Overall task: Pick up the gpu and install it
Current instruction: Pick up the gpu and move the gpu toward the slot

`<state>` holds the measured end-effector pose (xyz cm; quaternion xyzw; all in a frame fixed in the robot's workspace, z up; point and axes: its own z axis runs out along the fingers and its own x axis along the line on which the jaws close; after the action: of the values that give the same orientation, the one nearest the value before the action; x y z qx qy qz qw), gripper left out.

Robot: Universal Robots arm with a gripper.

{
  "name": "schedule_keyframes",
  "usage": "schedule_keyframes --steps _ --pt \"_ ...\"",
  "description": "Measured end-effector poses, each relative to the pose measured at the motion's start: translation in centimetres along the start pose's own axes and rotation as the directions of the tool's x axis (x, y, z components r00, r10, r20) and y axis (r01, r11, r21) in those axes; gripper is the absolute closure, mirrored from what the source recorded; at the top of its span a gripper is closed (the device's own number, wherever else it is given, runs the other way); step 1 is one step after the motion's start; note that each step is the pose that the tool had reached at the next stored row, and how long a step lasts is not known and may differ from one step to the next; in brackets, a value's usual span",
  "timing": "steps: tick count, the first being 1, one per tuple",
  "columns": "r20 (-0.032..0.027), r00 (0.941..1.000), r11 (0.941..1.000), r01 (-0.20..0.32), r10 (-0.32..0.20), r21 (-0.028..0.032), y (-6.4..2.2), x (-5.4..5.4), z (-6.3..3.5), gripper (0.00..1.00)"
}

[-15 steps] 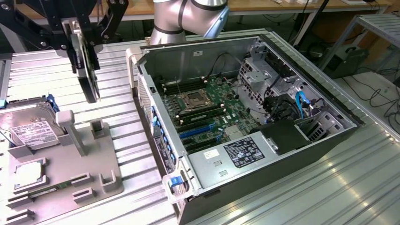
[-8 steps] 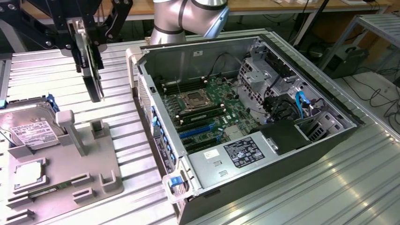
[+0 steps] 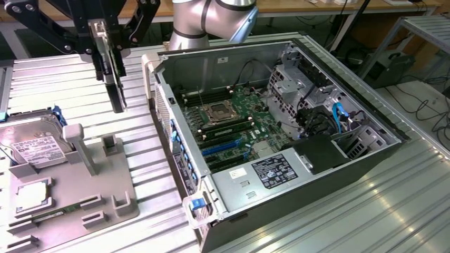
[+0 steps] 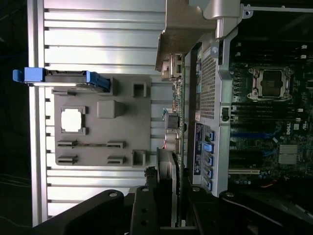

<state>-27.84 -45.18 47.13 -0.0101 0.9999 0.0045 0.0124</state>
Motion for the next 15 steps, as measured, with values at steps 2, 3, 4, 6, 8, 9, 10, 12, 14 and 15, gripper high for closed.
schedule_keyframes --steps 2,3,4,6,8,9,10,12,14,15 --pt "0.0 1.0 1.0 0.0 0.0 0.0 0.0 -0.2 0.0 0.72" --pt "0.0 1.0 1.0 0.0 0.0 0.0 -0.01 -0.3 0.01 0.72" --pt "0.0 1.0 1.0 0.0 0.0 0.0 -0.01 -0.4 0.01 0.72" --pt "0.0001 1.0 1.0 0.0 0.0 0.0 -0.01 -0.6 0.02 0.72" --pt "0.0 1.0 1.0 0.0 0.0 0.0 -0.02 -0.9 0.02 0.72" --pt "0.0001 1.0 1.0 0.0 0.0 0.0 -0.02 -1.0 0.03 0.72" --pt "0.0 1.0 1.0 0.0 0.0 0.0 -0.02 -1.2 0.03 0.72" --pt "0.0 1.0 1.0 0.0 0.0 0.0 -0.03 -1.4 0.04 0.72" --pt "0.0 1.0 1.0 0.0 0.0 0.0 -0.03 -1.7 0.05 0.72" --pt "0.0001 1.0 1.0 0.0 0.0 0.0 -0.04 -1.9 0.06 0.72"
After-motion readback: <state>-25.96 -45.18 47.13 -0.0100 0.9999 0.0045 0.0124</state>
